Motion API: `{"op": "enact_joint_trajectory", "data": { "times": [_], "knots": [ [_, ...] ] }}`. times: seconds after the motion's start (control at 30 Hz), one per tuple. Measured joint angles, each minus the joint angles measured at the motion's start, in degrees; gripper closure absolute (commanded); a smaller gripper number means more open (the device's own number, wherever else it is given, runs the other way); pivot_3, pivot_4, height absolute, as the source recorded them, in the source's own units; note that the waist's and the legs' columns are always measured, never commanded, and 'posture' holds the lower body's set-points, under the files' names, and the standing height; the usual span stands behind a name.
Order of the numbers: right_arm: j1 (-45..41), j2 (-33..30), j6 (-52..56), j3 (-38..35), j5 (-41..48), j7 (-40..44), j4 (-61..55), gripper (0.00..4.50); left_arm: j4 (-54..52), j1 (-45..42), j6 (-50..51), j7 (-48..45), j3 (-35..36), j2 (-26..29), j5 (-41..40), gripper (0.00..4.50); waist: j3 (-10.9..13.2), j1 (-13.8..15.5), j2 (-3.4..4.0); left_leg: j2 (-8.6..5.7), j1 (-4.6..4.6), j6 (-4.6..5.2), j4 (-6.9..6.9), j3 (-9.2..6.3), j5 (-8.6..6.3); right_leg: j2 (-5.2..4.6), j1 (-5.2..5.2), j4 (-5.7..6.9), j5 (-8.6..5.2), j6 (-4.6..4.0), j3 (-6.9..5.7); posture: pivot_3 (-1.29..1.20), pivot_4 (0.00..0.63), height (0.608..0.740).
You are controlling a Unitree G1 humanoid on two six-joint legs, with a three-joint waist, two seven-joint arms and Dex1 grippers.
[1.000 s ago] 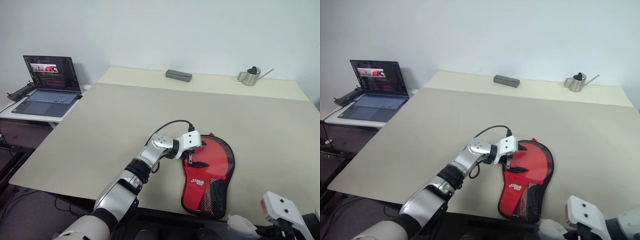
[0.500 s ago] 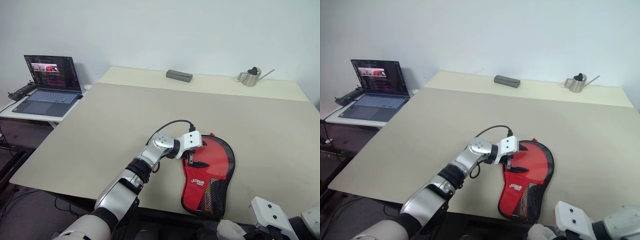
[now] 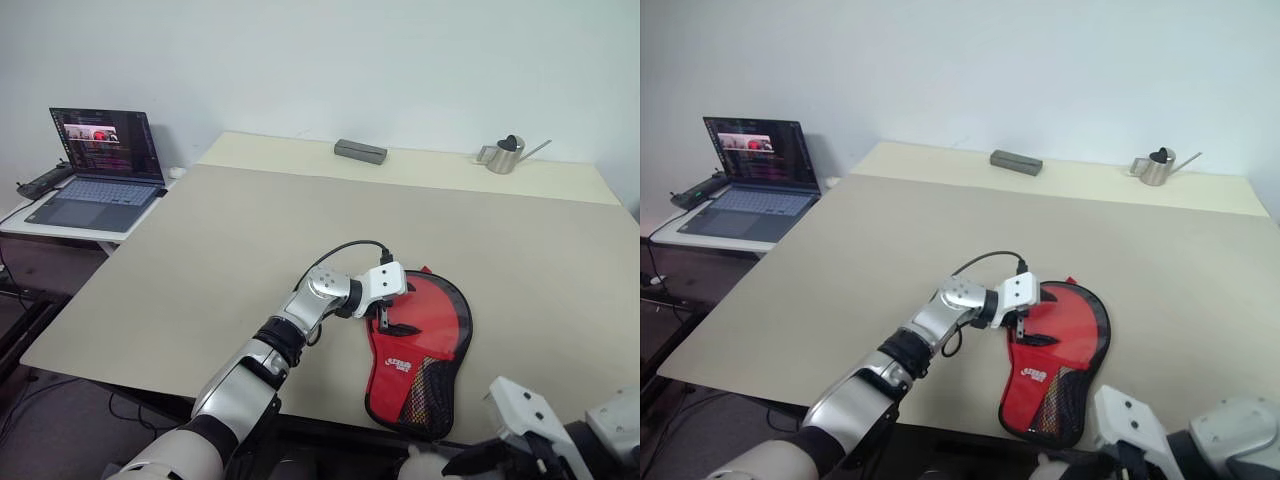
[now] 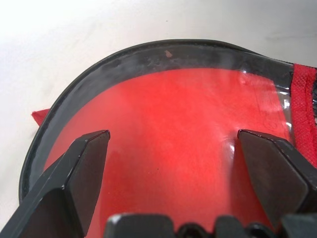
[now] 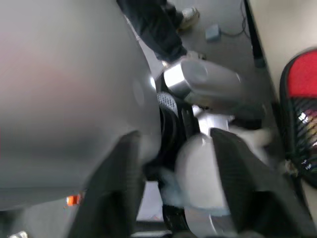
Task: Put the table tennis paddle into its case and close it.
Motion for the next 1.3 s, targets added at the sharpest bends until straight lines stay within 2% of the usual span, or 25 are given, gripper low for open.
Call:
{"op": "enact_joint_trajectory", "data": {
  "times": [0.03,0.13,0.2,0.27,0.33,0.5,0.63,0.77,0.93,1.03,1.13,1.3],
  "knots": [
    [-0.9,0.0,0.6,-1.8,2.2,0.4,0.9,0.89,0.0,0.0,0.0,0.0,0.0,-0.1,0.0,0.00,0.0,0.0,0.00,0.00,-0.01,0.01,0.00,0.00,0.00,-0.01,0.00,-0.02,0.00,0.00,0.00,0.00,0.150,0.740],
    [-6.8,0.0,2.1,-6.1,7.4,1.0,6.2,0.89,-0.2,0.2,0.1,0.0,0.2,0.0,0.0,0.00,0.0,0.1,0.01,0.00,-0.01,0.02,0.00,-0.01,-0.01,-0.02,0.00,-0.03,0.03,-0.06,0.01,0.00,0.150,0.740],
    [-11.6,0.0,2.4,-6.7,7.6,0.8,10.6,0.89,-1.7,1.0,0.6,-0.6,0.8,0.3,-0.2,0.00,0.0,0.0,0.03,0.01,-0.11,0.03,-0.02,0.00,0.00,-0.03,-0.04,-0.03,0.09,-0.20,0.02,0.00,0.150,0.740],
    [-15.9,0.0,2.1,-5.2,5.3,0.6,14.8,0.89,-5.0,2.5,1.8,-1.3,1.9,1.6,-1.5,0.00,0.1,-0.2,0.22,0.06,-0.28,0.04,-0.07,0.03,0.00,0.00,-0.17,0.02,0.23,-0.55,0.02,0.00,0.150,0.740],
    [-21.4,0.6,1.1,-0.6,0.9,0.2,19.9,0.89,-9.7,4.3,4.2,-3.1,3.4,4.0,-3.2,0.00,0.3,-1.0,0.16,0.16,-0.72,0.03,-0.13,0.06,0.01,0.11,-0.66,0.10,0.26,-0.72,0.01,0.00,0.150,0.740],
    [-33.9,6.1,-3.0,9.4,-10.3,1.1,31.8,0.89,-21.2,8.2,11.2,-5.7,7.0,11.9,-6.8,0.00,1.0,-2.6,0.27,0.05,-1.27,-0.26,-0.04,0.34,0.19,0.08,-1.56,0.76,0.17,-0.72,0.30,0.00,0.150,0.740],
    [-40.1,9.9,-6.9,14.9,-18.5,3.9,40.4,0.89,-31.2,10.3,18.7,-6.0,11.7,16.9,-11.4,0.00,1.8,-2.4,0.47,0.04,-1.27,-0.28,0.02,0.37,0.20,0.08,-1.60,0.90,0.11,-0.71,0.32,0.00,0.150,0.740],
    [-43.5,12.5,-12.0,17.0,-24.9,7.4,47.3,0.89,-43.3,11.4,26.5,-7.0,16.1,21.4,-17.7,0.00,2.0,-2.1,0.52,0.02,-1.26,-0.29,0.04,0.42,0.21,0.08,-1.59,0.91,0.11,-0.70,0.37,0.00,0.150,0.740],
    [-49.0,15.9,-19.0,17.8,-32.0,11.9,61.9,0.89,-55.7,17.7,34.8,-5.7,20.3,28.7,-22.7,0.00,2.2,-2.9,0.63,0.02,-1.17,-0.29,0.03,0.53,0.21,0.08,-1.60,0.99,0.11,-0.71,0.49,0.00,0.150,0.740],
    [-51.5,16.6,-21.1,18.1,-34.8,14.1,67.3,0.89,-58.3,20.3,36.9,-3.8,22.2,31.3,-23.1,0.00,2.3,-3.1,0.71,0.05,-1.13,-0.33,0.03,0.50,0.24,0.11,-1.60,1.08,0.12,-0.73,0.48,0.00,0.150,0.740],
    [-56.1,16.9,-23.3,18.2,-37.5,16.3,73.8,0.89,-59.5,19.9,38.1,-0.7,22.4,31.2,-23.1,0.00,2.3,-3.0,0.79,0.00,-1.14,-0.32,0.06,0.53,0.24,0.09,-1.58,1.08,0.18,-0.68,0.52,0.00,0.150,0.740],
    [-57.6,16.9,-24.2,17.1,-39.1,16.3,73.3,0.89,-59.9,21.0,37.5,-0.5,22.5,33.6,-23.1,0.00,2.3,-3.2,0.79,0.04,-1.15,-0.34,0.04,0.56,0.25,0.11,-1.62,1.05,0.17,-0.70,0.55,0.00,0.150,0.740]
  ]
}}
